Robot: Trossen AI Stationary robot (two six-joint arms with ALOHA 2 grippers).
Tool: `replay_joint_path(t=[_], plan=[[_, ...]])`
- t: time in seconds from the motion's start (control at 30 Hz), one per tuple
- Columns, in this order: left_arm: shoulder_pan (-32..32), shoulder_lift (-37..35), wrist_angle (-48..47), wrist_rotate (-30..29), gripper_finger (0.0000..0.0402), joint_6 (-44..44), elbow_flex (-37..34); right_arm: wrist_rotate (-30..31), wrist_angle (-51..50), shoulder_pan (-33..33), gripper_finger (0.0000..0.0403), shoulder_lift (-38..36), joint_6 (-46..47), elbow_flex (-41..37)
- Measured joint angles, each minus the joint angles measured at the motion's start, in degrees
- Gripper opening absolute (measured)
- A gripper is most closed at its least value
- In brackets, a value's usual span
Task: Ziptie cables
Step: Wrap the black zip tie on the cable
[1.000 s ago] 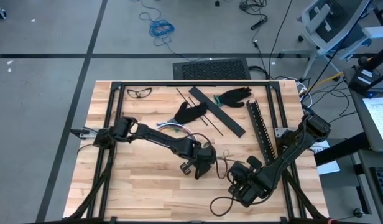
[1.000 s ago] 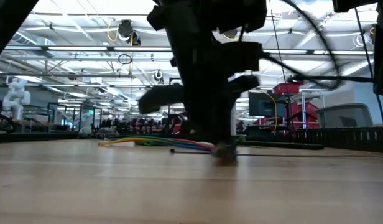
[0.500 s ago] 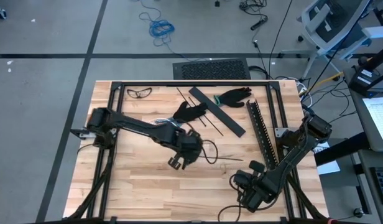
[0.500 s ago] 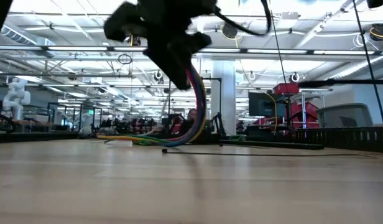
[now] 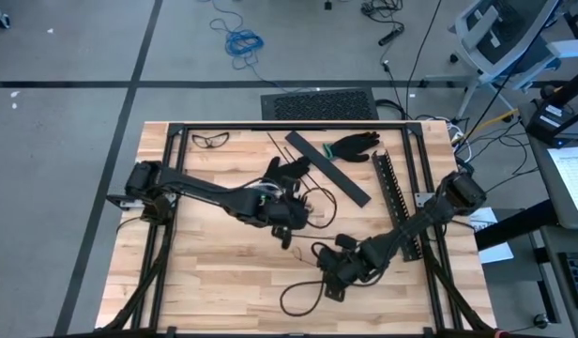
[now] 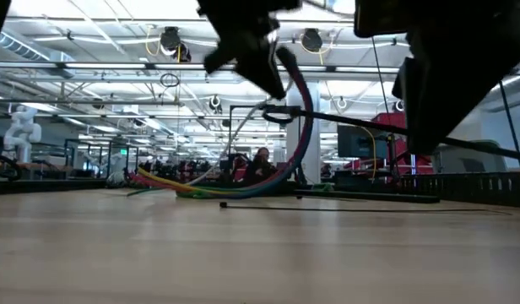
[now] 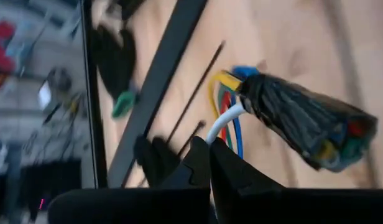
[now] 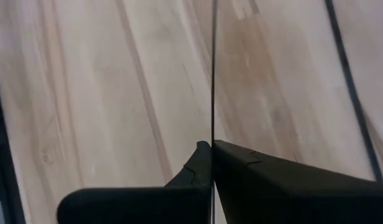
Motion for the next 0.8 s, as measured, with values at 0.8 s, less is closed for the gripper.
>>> replay_joint_path(t=[0.8], plan=[[-6.42,-5.87,20.45,15.54,0.0000,-6.49,-12.65,6.98,8.98,1.79,0.0000,-0.39,15.60,-0.02]])
